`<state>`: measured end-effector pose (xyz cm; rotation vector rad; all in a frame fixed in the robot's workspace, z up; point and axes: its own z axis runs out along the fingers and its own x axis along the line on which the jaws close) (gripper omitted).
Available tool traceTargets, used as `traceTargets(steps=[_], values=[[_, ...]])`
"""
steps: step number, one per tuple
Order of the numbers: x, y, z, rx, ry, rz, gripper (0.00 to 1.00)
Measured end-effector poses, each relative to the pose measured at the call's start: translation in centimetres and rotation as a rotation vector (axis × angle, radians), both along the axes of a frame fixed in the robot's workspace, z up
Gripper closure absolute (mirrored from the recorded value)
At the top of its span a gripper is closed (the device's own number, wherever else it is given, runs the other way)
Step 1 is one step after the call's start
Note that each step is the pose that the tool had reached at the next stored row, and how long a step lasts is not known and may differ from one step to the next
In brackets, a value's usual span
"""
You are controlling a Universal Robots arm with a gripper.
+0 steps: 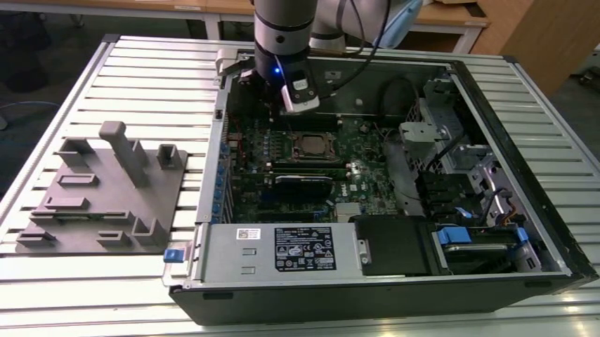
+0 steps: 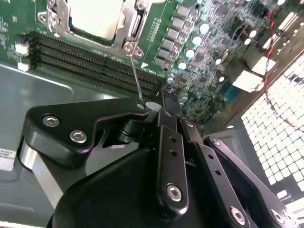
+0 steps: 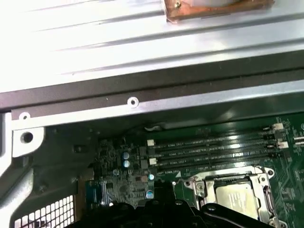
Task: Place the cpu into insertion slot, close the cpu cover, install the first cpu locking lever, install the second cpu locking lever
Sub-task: 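Install the first cpu locking lever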
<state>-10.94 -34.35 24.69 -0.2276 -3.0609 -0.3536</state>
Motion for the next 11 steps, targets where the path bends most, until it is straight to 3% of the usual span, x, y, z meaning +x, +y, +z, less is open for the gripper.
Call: traceTargets(steps=[2, 3, 11], values=[[-0.02, -0.02, 0.00, 0.0265, 0.0000, 0.000, 0.89], [-0.02, -0.02, 0.00, 0.0320, 0.0001, 0.000, 0.89], [0.33, -0.02, 0.00, 0.0325, 0.0000, 0.000, 0.89]])
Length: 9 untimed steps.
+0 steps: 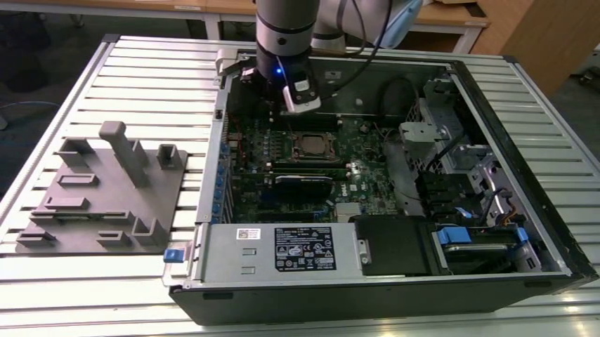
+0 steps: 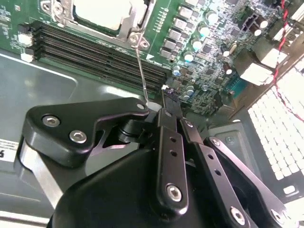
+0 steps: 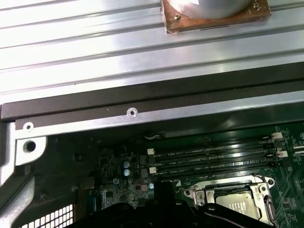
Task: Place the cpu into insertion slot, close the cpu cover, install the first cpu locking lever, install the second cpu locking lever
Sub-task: 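Install the first cpu locking lever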
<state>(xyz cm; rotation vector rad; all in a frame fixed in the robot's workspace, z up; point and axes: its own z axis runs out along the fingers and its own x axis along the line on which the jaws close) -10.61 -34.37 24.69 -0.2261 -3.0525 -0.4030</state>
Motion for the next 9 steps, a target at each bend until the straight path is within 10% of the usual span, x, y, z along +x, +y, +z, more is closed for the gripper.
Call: traceTargets(steps=[9], values=[[2.25, 0.00, 0.00, 0.0000, 0.0000, -0.008, 0.89]])
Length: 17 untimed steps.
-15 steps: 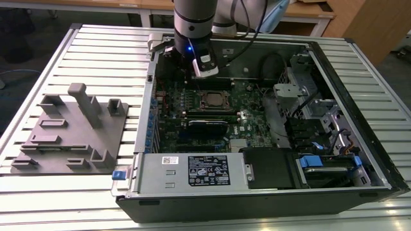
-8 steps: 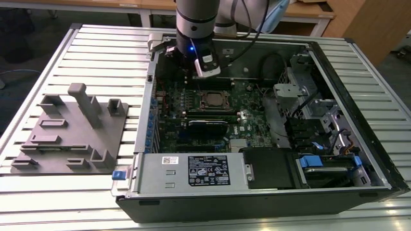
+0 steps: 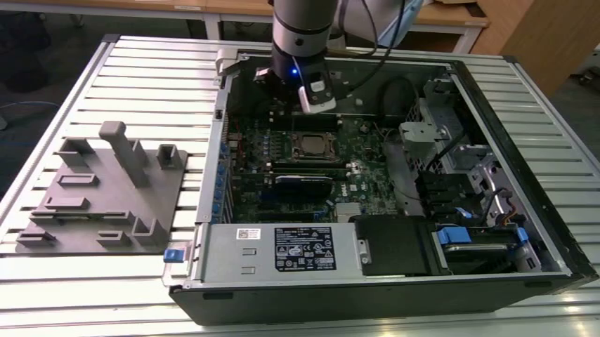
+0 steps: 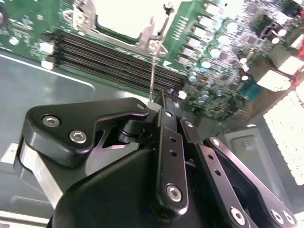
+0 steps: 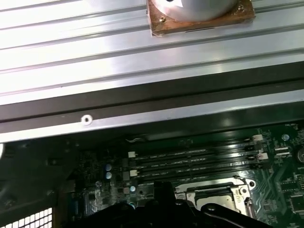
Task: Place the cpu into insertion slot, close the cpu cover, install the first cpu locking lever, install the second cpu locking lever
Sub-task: 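Install the first cpu locking lever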
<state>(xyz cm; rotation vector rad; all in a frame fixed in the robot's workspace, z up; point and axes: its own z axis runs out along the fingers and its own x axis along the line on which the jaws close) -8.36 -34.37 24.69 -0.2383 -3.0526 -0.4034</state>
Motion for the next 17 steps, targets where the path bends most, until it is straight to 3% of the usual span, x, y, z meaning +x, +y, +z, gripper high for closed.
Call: traceTargets(steps=[6, 12, 14, 17], values=[[1.75, 0.00, 0.00, 0.0000, 0.0001, -0.004, 0.89], [1.78, 0.00, 0.00, -0.0003, -0.0009, -0.004, 0.89], [1.78, 0.01, -0.04, -0.0009, -0.0079, -0.007, 0.89], [1.78, 0.00, -0.09, -0.0068, -0.0267, -0.015, 0.89]])
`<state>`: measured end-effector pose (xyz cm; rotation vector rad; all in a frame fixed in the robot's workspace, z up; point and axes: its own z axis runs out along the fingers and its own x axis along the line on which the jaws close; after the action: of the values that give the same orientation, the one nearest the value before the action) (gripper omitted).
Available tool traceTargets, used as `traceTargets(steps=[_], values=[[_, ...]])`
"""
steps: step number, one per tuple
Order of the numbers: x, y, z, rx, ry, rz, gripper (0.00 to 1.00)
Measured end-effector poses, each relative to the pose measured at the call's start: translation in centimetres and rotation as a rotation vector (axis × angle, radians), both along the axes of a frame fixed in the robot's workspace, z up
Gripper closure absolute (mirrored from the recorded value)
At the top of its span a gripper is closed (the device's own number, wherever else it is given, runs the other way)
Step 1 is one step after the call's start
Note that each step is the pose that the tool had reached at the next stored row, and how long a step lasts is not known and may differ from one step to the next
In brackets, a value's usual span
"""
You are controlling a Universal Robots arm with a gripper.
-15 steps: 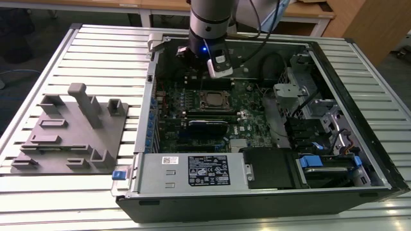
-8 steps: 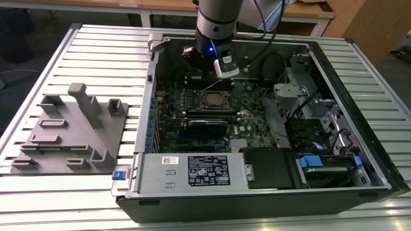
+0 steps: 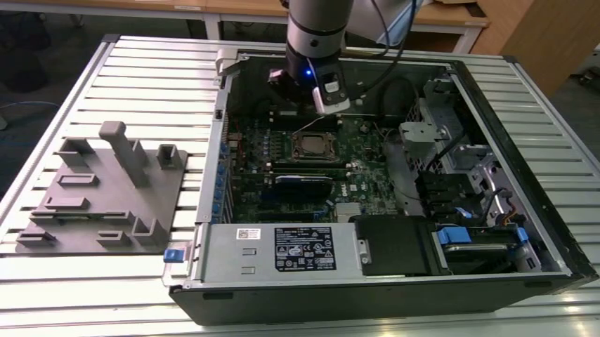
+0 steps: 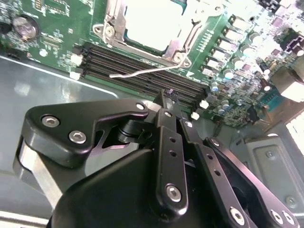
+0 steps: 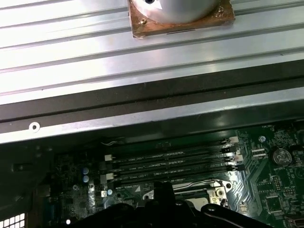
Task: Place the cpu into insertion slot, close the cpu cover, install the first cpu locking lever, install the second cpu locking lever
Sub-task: 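Install the first cpu locking lever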
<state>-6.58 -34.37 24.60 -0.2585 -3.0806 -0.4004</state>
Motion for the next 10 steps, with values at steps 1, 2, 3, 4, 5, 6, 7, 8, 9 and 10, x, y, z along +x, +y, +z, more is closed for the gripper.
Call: traceTargets(steps=[1, 2, 3, 4, 5, 6, 7, 8, 9, 10], values=[[0.00, 0.00, -0.01, -0.0032, -0.0059, -0.003, 0.89], [0.01, 0.00, -0.03, -0.0069, -0.0113, -0.007, 0.89], [0.00, 0.01, -0.04, -0.0110, -0.0137, -0.011, 0.89], [0.00, 0.01, -0.06, -0.0151, -0.0146, -0.017, 0.89], [0.00, 0.01, -0.08, -0.0166, -0.0151, -0.021, 0.89], [0.00, 0.01, -0.09, -0.0178, -0.0154, -0.025, 0.89], [0.00, 0.02, -0.12, -0.0190, -0.0160, -0.029, 0.89], [0.00, 0.03, -0.16, -0.0204, -0.0170, -0.032, 0.89], [0.00, 0.03, -0.21, -0.0208, -0.0177, -0.035, 0.89], [0.01, 0.04, -0.23, -0.0210, -0.0179, -0.036, 0.89]])
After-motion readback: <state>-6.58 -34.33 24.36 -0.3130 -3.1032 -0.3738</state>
